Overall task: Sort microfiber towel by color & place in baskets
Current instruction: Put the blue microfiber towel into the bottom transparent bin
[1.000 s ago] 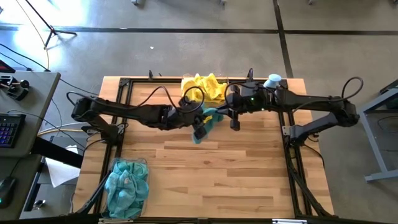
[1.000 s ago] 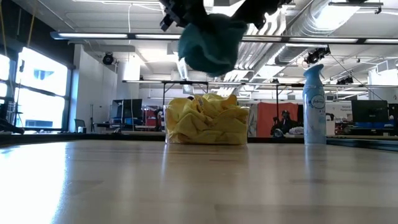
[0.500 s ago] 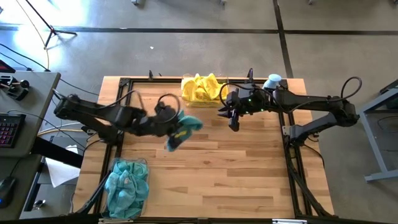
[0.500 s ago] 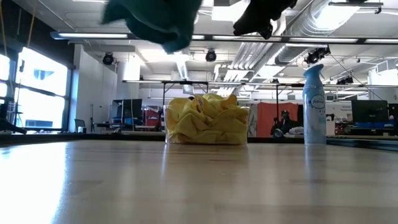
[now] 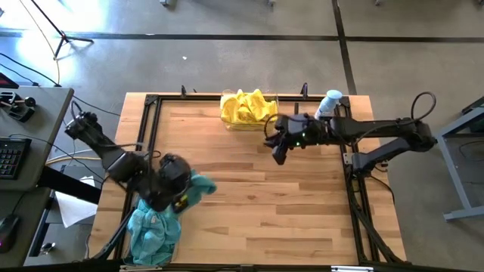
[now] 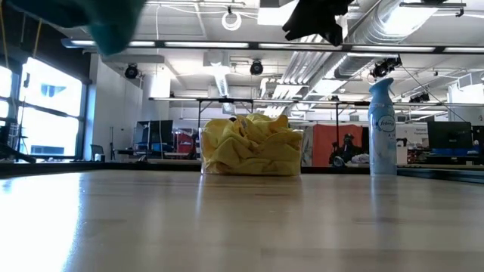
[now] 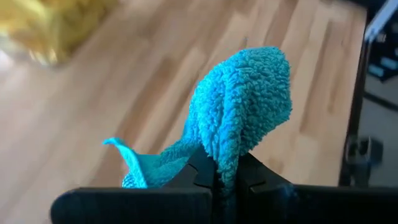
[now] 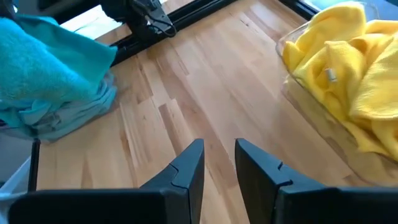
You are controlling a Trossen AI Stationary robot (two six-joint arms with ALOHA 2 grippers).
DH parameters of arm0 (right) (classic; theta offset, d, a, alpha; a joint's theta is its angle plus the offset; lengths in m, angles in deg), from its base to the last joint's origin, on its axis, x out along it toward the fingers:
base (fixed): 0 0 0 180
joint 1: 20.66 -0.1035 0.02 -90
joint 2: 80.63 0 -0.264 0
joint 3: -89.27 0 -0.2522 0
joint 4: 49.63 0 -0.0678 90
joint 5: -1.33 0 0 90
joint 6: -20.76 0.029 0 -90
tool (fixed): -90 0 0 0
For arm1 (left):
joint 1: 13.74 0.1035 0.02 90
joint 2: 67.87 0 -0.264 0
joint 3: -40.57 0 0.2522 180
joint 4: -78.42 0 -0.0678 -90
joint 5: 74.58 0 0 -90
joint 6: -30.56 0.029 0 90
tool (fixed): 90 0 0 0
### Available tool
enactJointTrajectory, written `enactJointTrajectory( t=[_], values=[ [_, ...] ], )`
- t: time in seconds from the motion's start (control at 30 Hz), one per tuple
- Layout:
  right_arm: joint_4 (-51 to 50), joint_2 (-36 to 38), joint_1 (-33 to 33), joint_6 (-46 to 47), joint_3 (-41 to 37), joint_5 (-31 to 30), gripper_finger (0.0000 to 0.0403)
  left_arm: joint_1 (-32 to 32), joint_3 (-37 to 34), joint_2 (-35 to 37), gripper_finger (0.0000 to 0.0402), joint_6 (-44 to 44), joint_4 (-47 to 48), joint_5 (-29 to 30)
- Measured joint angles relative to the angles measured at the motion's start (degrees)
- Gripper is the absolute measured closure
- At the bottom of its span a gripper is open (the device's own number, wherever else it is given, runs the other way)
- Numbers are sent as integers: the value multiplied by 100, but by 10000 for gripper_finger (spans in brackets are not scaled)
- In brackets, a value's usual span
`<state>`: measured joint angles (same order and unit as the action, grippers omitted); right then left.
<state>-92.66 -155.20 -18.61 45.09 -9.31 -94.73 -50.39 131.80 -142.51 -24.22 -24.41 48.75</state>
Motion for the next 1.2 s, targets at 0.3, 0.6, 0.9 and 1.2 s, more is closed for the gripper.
enactJointTrajectory(
  t=[0.3, 0.6, 0.9, 1.2],
  values=[
    [176, -577, -837, 705, 0, -722, 318, -1144, -2, -57, 401, -2073, 1371, -865],
    [822, -1444, -1292, 1186, 0, -728, 318, -1597, -4, -432, 401, -3221, 1980, -2390],
    [1327, -1705, -1428, 1190, 0, -724, 318, -2141, -4, -1182, 401, -3781, 1714, -2571],
    [1474, -1705, -1424, 1181, 0, -705, 318, -2475, -519, -1991, 401, -3963, 595, -2520]
  ],
)
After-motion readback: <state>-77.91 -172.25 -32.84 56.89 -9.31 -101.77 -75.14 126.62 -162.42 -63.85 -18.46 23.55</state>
